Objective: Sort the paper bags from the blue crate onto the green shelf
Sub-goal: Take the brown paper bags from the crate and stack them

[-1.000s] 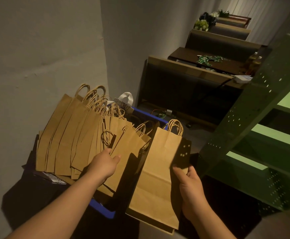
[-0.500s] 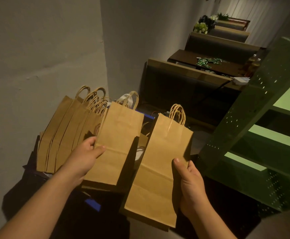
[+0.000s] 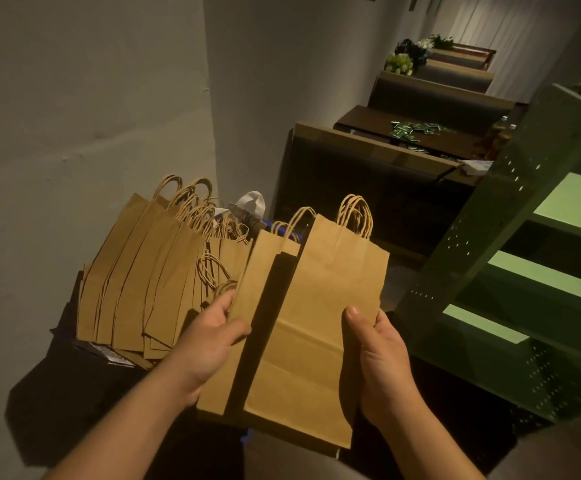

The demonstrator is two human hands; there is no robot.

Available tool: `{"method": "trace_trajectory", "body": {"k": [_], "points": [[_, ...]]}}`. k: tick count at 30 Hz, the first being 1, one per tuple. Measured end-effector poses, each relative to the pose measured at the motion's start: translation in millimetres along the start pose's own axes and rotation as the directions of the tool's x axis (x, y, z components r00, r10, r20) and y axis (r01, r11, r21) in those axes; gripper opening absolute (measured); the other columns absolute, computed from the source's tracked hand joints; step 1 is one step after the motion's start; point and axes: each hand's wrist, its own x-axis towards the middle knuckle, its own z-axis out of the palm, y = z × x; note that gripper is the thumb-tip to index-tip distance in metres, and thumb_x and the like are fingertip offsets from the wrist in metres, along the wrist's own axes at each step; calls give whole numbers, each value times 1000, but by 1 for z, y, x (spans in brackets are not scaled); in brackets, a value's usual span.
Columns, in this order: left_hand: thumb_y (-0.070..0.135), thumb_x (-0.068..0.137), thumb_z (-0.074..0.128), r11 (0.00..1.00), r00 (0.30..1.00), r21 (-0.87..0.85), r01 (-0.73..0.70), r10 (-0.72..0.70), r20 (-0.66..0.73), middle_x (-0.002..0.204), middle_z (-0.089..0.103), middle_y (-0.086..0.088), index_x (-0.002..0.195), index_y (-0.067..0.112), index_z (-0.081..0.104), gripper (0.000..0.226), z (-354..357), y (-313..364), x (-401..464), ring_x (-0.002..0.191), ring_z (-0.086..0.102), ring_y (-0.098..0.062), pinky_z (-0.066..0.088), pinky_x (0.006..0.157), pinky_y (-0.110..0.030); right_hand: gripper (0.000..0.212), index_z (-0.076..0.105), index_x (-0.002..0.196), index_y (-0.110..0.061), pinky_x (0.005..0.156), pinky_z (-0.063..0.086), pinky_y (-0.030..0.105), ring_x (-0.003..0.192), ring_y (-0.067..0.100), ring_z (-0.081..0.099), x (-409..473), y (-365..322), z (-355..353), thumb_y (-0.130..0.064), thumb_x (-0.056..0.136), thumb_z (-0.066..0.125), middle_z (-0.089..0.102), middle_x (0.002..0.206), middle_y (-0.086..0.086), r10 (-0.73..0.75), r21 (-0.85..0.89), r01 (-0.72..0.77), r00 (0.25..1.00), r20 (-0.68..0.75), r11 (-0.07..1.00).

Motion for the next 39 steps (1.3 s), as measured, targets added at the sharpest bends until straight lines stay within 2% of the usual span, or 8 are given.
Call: {"method": "trace_trajectory", "body": {"k": [5,10,16,22,27,31,35,39], "points": [[25,103,50,999,999,-50,7,-4,46,144,58,2,159,40,28,63,21,-11,-4,131,54,-25,41,113,-58,24,63,123,-24,75,52,33,89,12,76,-3,7,-8,-27,99,61,79,102,-7,14,-45,-14,1000,-17,999],[43,106,45,994,994,-85,-68,75,77,137,47,20,162,33,20,63,43,-3,-12,127,39,-5,33,107,-32,22,63,121,-24,78,54,36,90,14,76,-5,14,-16,-26,100,60,79,102,-5,38,-74,-41,999,-39,996],[65,81,58,991,985,-18,-136,137,101,170,20,1,164,26,6,106,54,-4,-10,155,22,-22,24,125,-46,26,61,125,-24,88,56,43,97,19,75,-4,21,-23,-28,99,60,78,108,-2,48,-104,-53,998,-47,993],[85,63,72,993,978,-29,-116,119,170,162,40,8,160,40,24,118,61,-17,-4,147,41,-21,38,119,-54,35,52,131,-34,89,57,40,104,18,72,-4,28,-25,-27,98,63,73,116,-5,-4,-150,-7,997,-71,989],[64,78,71,999,984,-30,-23,28,173,133,67,10,145,44,41,76,66,-17,1,124,64,-18,51,106,-53,32,50,104,-49,71,48,19,86,7,70,1,29,-27,-20,99,64,71,92,-23,7,-170,-13,999,-39,985],[55,94,65,999,995,43,-26,22,101,140,61,13,151,39,37,65,73,-18,2,131,57,-16,47,111,-50,28,58,120,-40,84,54,30,98,9,73,0,29,-22,-25,97,66,76,110,-15,49,-169,-51,999,-18,984],[41,99,64,995,993,52,-85,80,88,123,71,21,131,45,53,34,74,-20,1,120,65,-7,52,106,-44,33,60,126,-25,73,55,30,90,14,76,1,26,-24,-32,95,67,78,104,-5,114,-109,-115,993,-14,987],[45,99,63,993,991,64,-98,91,96,133,61,23,135,48,45,40,78,-24,3,130,55,-6,45,114,-44,32,63,124,-21,78,53,32,92,14,76,2,25,-24,-31,94,68,78,105,-4,152,-152,-148,988,13,977]]}}
